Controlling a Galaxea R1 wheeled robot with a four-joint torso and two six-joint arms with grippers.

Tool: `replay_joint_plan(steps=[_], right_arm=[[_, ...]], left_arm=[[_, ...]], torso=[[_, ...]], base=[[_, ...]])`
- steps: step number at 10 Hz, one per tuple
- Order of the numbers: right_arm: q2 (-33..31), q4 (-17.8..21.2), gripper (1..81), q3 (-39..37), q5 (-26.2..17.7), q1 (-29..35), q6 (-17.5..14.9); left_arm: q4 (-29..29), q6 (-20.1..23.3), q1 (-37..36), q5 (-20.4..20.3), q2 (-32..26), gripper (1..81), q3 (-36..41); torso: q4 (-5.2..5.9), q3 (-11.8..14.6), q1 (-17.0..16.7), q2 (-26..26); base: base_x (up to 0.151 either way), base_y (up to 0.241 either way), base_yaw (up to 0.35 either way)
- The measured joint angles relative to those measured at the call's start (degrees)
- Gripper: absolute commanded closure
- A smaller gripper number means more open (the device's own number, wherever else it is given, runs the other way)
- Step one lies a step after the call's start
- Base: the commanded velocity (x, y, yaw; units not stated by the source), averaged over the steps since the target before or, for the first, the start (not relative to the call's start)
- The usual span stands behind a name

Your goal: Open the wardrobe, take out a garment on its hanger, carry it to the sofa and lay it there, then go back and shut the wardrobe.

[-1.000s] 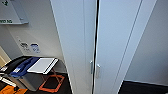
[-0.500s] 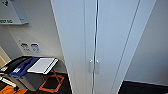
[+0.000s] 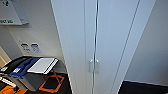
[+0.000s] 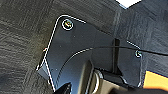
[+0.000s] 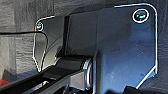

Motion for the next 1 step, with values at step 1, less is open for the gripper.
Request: replay_joint_plan(steps=[1], right_arm=[[1.65, -1.38, 1.0, -3.12, -0.32, -1.24, -0.02]], left_arm=[[0.44, 0.00, 0.99, -1.19, 2.62, 1.0, -3.80]], torso=[[0.00, 0.00, -0.02, 0.00]], base=[[0.000, 0.000, 0.000]])
